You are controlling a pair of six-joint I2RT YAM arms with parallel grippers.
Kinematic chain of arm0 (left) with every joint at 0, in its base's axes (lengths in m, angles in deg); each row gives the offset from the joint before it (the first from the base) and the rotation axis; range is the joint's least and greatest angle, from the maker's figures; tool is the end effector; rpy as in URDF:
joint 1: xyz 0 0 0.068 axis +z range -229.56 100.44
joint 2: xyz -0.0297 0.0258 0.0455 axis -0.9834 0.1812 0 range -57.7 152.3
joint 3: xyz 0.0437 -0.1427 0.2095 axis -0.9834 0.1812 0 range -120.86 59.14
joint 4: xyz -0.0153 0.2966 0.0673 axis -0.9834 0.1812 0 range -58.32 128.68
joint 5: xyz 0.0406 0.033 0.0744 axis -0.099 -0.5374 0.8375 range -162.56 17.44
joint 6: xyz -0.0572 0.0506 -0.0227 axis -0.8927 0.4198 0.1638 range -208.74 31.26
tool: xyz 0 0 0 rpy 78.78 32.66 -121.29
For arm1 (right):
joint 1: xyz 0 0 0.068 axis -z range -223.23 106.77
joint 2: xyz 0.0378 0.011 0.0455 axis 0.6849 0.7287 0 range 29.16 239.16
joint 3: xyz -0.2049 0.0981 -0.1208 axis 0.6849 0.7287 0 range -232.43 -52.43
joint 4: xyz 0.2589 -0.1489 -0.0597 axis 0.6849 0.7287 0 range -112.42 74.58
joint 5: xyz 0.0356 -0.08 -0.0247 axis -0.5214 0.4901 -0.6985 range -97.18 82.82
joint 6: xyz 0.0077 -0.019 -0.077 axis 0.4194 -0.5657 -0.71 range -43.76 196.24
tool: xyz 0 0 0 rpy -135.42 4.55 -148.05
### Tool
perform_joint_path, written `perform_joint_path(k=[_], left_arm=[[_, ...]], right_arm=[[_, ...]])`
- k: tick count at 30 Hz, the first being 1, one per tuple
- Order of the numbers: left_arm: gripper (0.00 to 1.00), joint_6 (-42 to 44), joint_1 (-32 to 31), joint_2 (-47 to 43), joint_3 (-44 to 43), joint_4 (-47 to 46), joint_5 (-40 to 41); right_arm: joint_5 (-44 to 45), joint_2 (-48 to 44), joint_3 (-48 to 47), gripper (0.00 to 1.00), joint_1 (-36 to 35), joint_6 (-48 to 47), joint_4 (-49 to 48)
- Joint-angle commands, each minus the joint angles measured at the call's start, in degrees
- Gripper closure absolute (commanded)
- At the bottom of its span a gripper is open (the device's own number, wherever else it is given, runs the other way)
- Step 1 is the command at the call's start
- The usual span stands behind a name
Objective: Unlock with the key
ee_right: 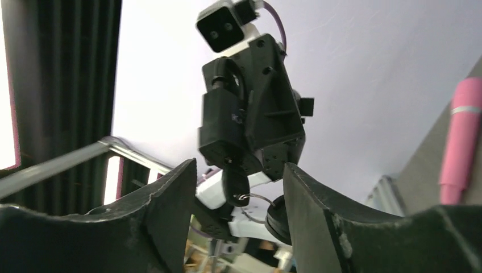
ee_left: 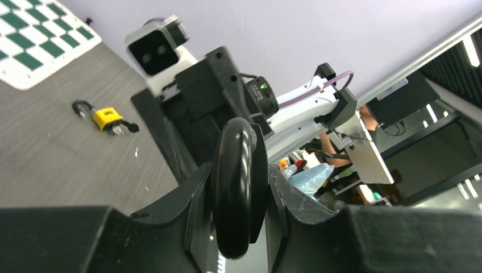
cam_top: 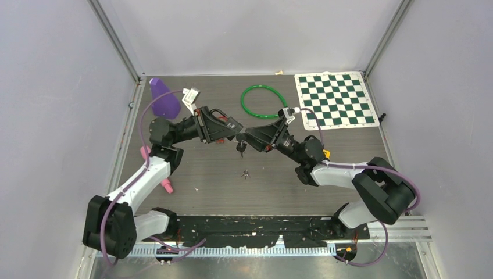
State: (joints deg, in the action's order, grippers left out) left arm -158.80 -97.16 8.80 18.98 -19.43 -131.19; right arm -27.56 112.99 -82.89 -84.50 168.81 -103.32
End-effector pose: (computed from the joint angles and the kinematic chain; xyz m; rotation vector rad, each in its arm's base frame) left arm 0.2756 -0.1490 0.3116 0.4209 1.5665 -1.8131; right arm 0.2380 0.2406 0.2266 0.2308 1.4343 2.2111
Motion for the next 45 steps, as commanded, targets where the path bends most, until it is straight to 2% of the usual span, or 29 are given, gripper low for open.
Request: perform_joint_path(k=[1,5,12,21,27,34,36,37,39,43,45], left_arm=[[1.0,-5.2,0.9,-1.6,1.6,-8.1,-0.5],[1.0,-5.7,0.9,-3.1,2.4,-5.9,-1.3],[1.0,-7.5,0.8,-4.9,3.3,-5.5,-2.9],[1.0,-7.4,0.6,-5.7,4.3,-4.8,-4.5],[1.0,-7.3,-0.4,-5.8,4.3,-4.4,-4.9],[1.0,-7.3,-1.8,-6.2,3.6,-3.9,-6.1],[1.0,-7.7,-1.9,-6.3,3.6,-3.8,-6.5],[1.0,-7.8,-1.9,-6.4,3.6,-3.8,-6.8],[1.0,-8.0,-1.9,-7.0,3.4,-3.6,-7.2],[0.99,-7.9,-1.9,-8.0,3.2,-3.3,-7.8],[0.95,-8.0,-1.8,-8.3,2.9,-2.8,-7.8]], right_arm=[[-2.6,-4.3,1.8,0.35,1.2,-14.5,-0.9],[-1.4,-7.0,4.0,0.31,1.3,-22.8,2.0],[-0.7,-12.1,-0.1,0.27,-0.5,-34.1,15.7],[0.5,-13.7,-3.0,0.28,-3.2,-35.3,16.2],[1.7,-13.3,-5.5,0.34,-6.4,-38.1,20.3],[2.5,-11.6,-5.4,0.51,-7.7,-38.0,18.3],[2.6,-11.5,-5.2,0.64,-7.7,-37.9,17.7],[2.6,-11.5,-5.0,0.73,-7.7,-38.0,17.7],[2.8,-11.8,-4.5,0.83,-7.7,-38.1,17.6],[2.9,-12.2,-3.5,0.93,-7.6,-38.1,16.8],[2.6,-12.2,-3.5,0.94,-7.6,-38.1,16.8]])
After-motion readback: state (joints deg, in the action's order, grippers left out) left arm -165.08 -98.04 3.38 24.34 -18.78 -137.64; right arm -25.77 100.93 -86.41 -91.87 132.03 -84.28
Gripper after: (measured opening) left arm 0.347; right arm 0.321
